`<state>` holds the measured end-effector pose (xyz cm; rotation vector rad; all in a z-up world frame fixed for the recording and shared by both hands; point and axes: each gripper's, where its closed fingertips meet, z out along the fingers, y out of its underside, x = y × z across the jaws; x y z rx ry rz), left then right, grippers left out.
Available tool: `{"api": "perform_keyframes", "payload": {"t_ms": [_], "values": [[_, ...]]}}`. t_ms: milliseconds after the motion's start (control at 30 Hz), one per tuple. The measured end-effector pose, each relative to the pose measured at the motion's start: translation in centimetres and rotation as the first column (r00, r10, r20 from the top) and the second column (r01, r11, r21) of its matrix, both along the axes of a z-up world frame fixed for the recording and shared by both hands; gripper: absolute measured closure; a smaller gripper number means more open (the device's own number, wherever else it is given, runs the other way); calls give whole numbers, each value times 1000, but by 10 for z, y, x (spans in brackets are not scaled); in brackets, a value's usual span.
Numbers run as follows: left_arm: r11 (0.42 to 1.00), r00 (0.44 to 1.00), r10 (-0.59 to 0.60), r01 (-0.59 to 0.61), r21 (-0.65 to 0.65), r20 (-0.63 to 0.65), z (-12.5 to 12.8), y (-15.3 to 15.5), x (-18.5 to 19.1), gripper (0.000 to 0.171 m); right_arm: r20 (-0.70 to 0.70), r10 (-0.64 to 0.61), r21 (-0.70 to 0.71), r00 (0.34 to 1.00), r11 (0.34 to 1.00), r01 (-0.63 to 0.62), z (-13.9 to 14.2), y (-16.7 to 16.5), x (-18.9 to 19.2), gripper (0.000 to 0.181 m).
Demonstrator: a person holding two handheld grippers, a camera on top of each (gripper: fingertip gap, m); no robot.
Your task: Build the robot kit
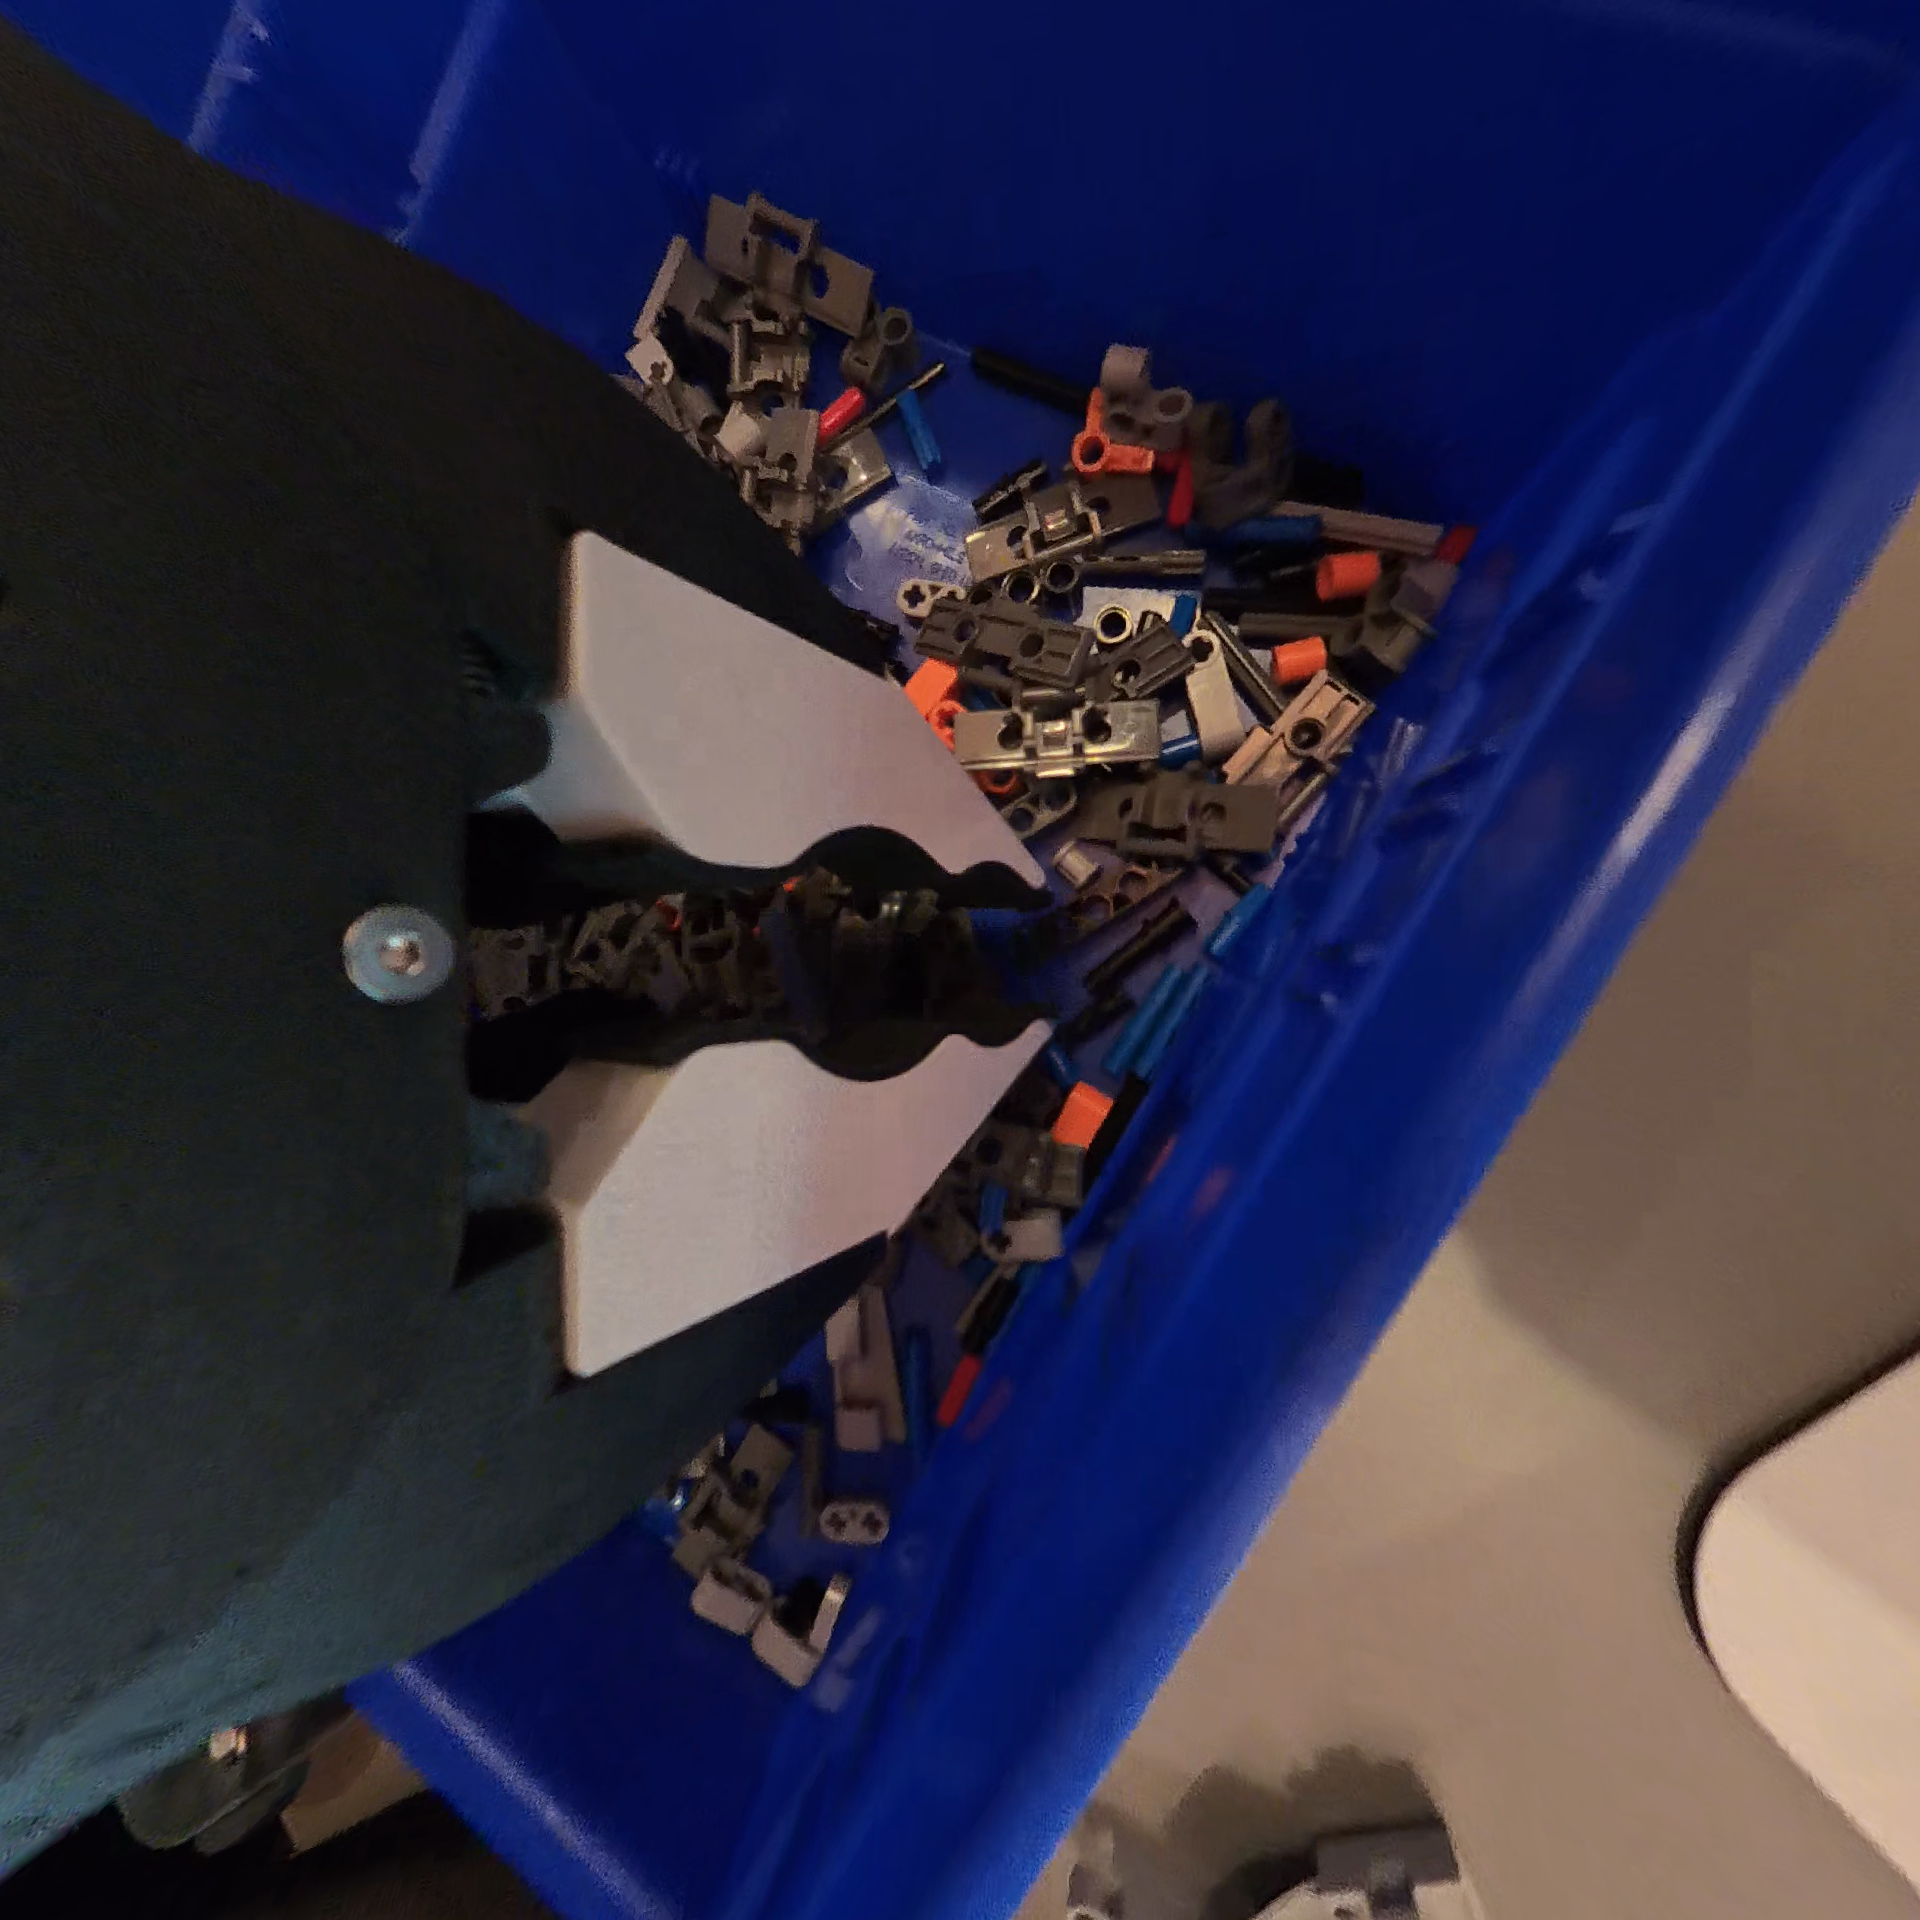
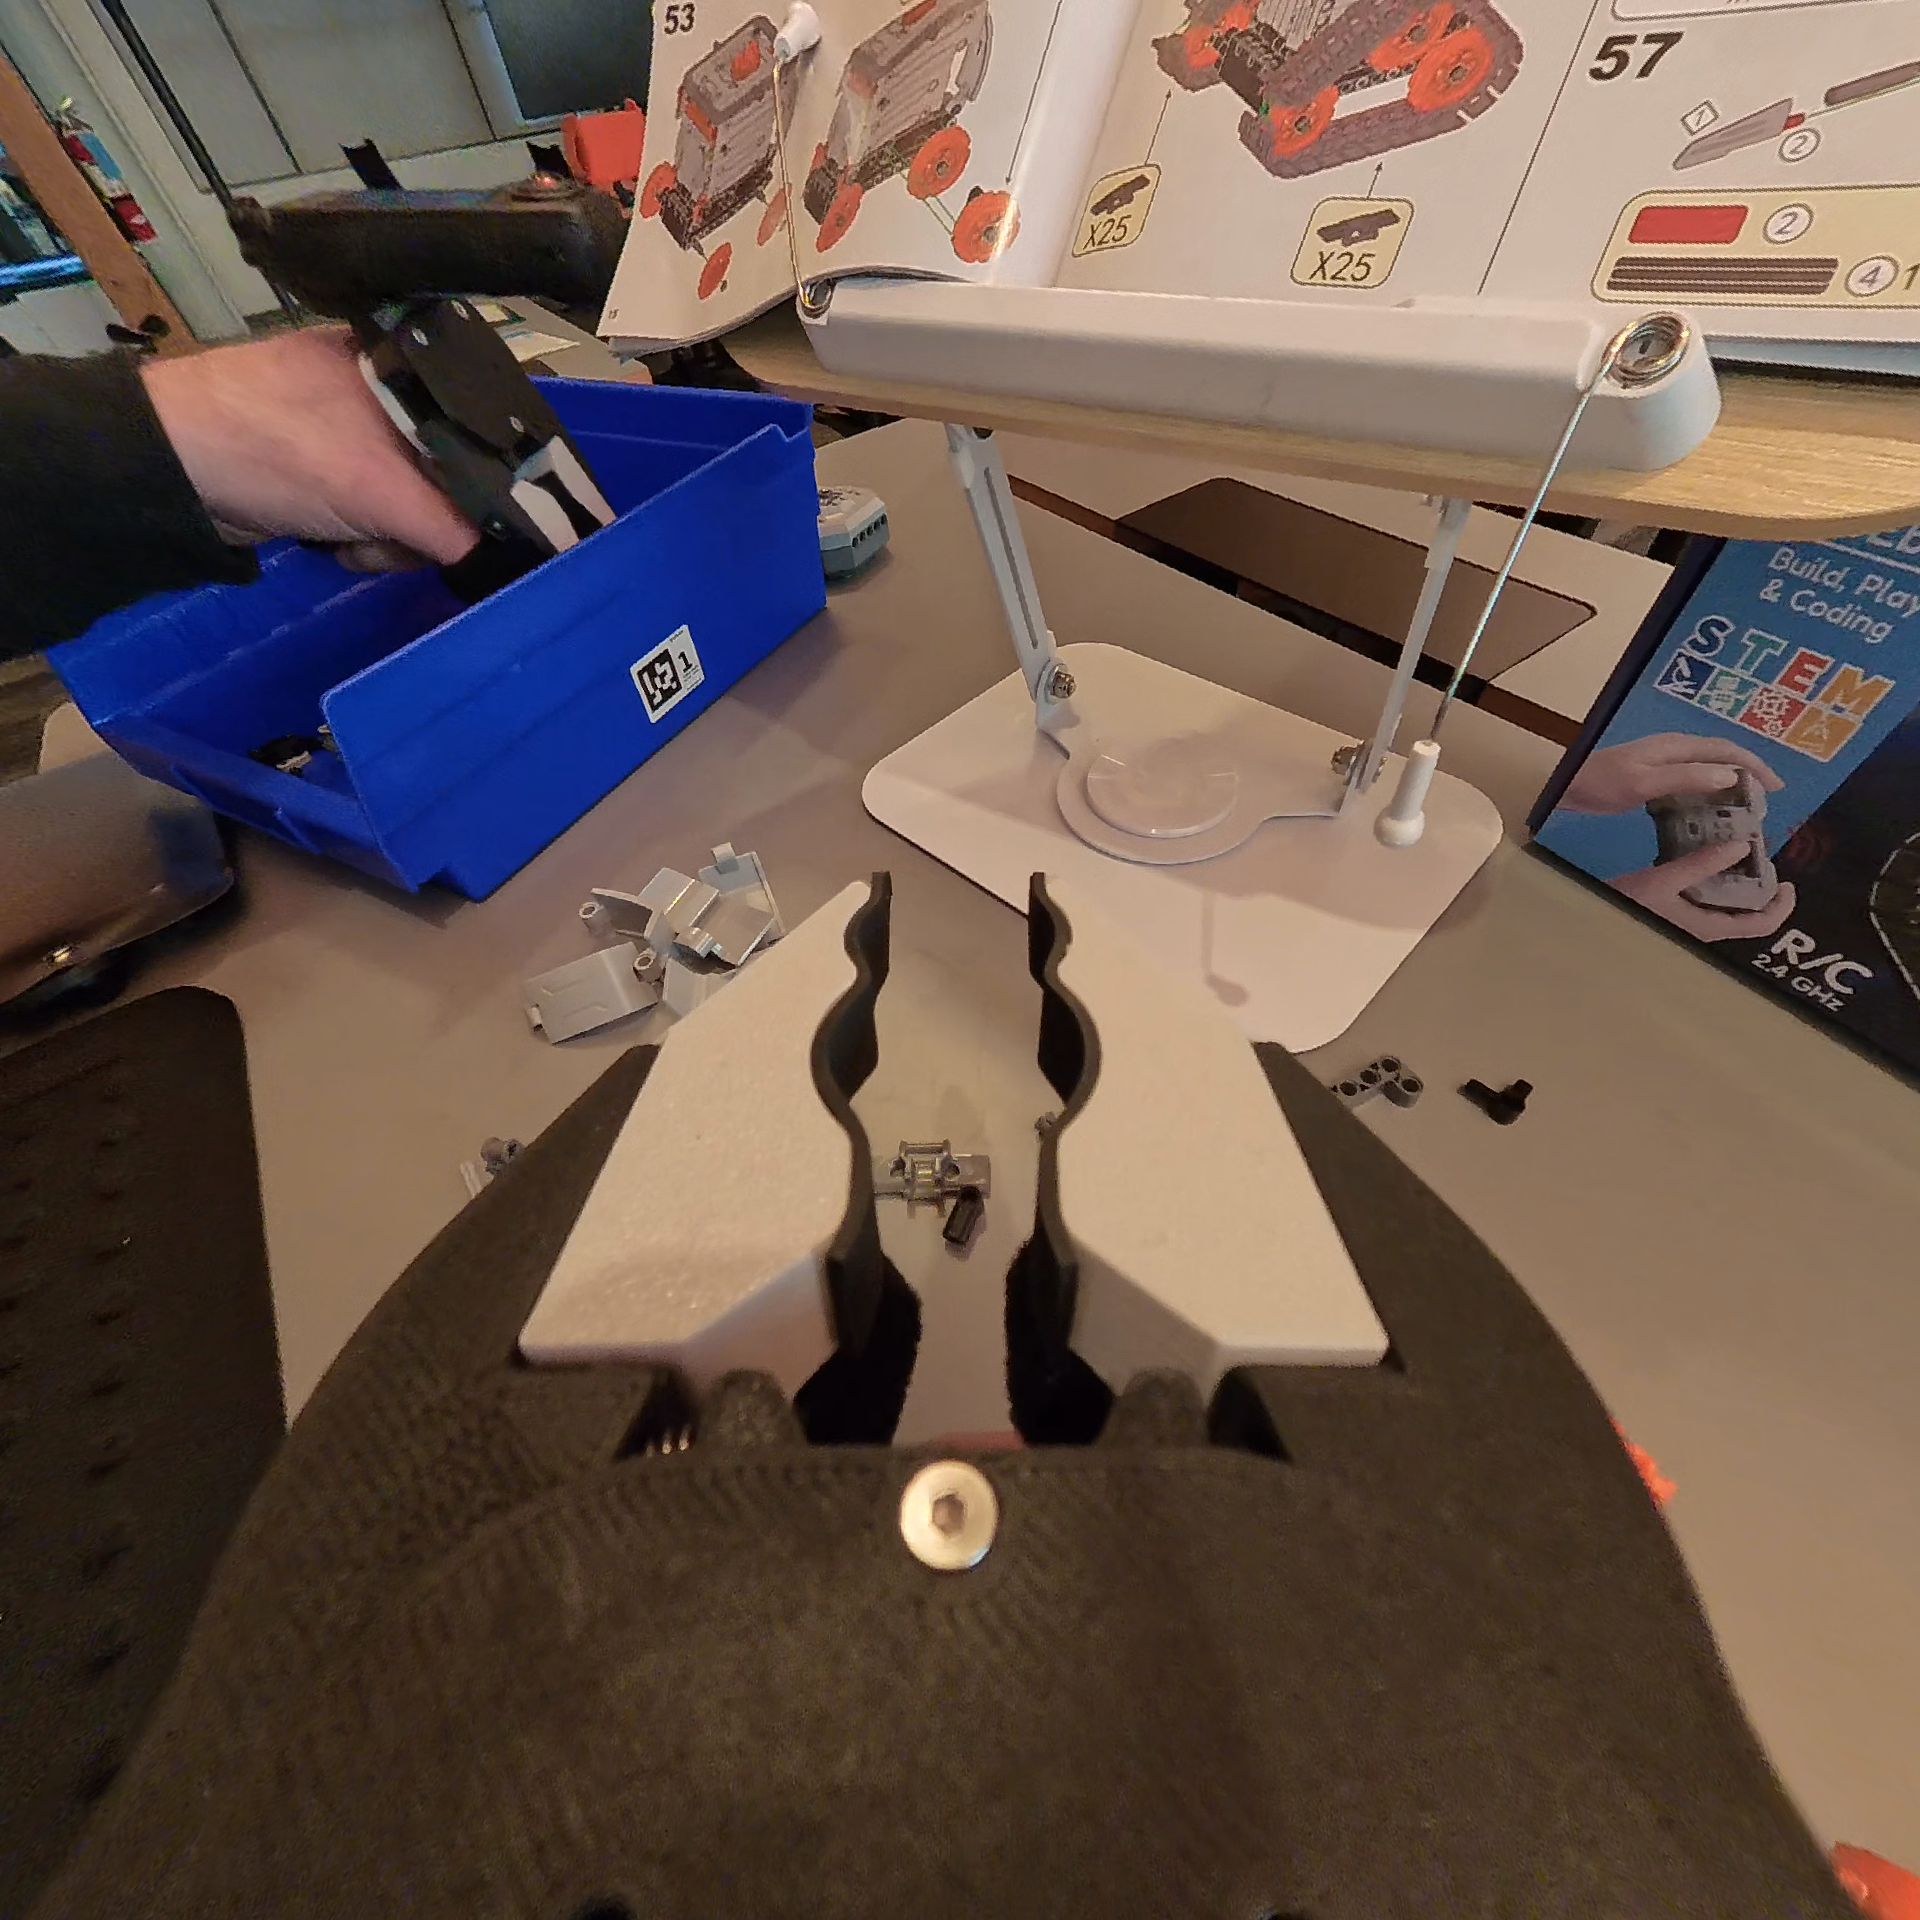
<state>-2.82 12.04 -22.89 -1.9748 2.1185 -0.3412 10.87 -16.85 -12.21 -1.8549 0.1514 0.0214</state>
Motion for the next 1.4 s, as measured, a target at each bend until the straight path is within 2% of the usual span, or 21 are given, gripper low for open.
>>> {"api": "perform_keyframes", "payload": {"t_ms": [133, 267, 367, 533, 667, 733, 800, 933, 1033, 1167, 1233, 1333, 1400], "values": [[1000, 1000, 10, -10, -14, -5, -9, 0, 3, 161, -4, -10, 6, 1000, 1000, 10, 0, -3, 3, 157], [999, 1000, 0, -1, 33, 26, -8, 1, 3, 163, -4, -12, 6, 1000, 1000, 12, 0, -4, 5, 157], [999, 996, -3, 0, 33, 84, 11, -1, 0, 164, 5, -8, 10, 1000, 1000, 8, 4, -4, 5, 158], [998, 984, -55, 48, 48, 170, 64, -19, -13, 165, 21, 7, 26, 1000, 1000, -8, 13, -1, 3, 156], [985, 948, -163, 173, -11, 274, 116, -68, -21, 164, 36, 15, 35, 999, 999, -16, 19, 0, 0, 156], [962, 916, -232, 265, -58, 327, 136, -107, -20, 165, 35, 11, 39, 999, 999, -12, 20, -1, 0, 157], [932, 881, -284, 347, -108, 378, 145, -155, -11, 165, 34, 2, 42, 999, 999, -3, 21, -5, 2, 157], [868, 844, -369, 462, -179, 390, 117, -252, 13, 165, 27, -24, 44, 999, 999, 23, 19, -14, 8, 157], [861, 836, -440, 497, -110, 327, 76, -289, 31, 165, 22, -42, 41, 999, 998, 41, 17, -21, 11, 157], [869, 848, -458, 491, -67, 268, 34, -309, 47, 165, 19, -56, 38, 998, 998, 55, 14, -30, 12, 157], [870, 864, -469, 488, -71, 184, 4, -309, 42, 165, 12, -59, 34, 998, 998, 59, 11, -33, 12, 157], [875, 876, -452, 472, -105, 167, -13, -315, 39, 164, 10, -59, 33, 998, 998, 59, 9, -36, 12, 157], [878, 876, -441, 466, -105, 196, -12, -317, 43, 165, 8, -60, 30, 998, 998, 59, 8, -37, 13, 157]]}}
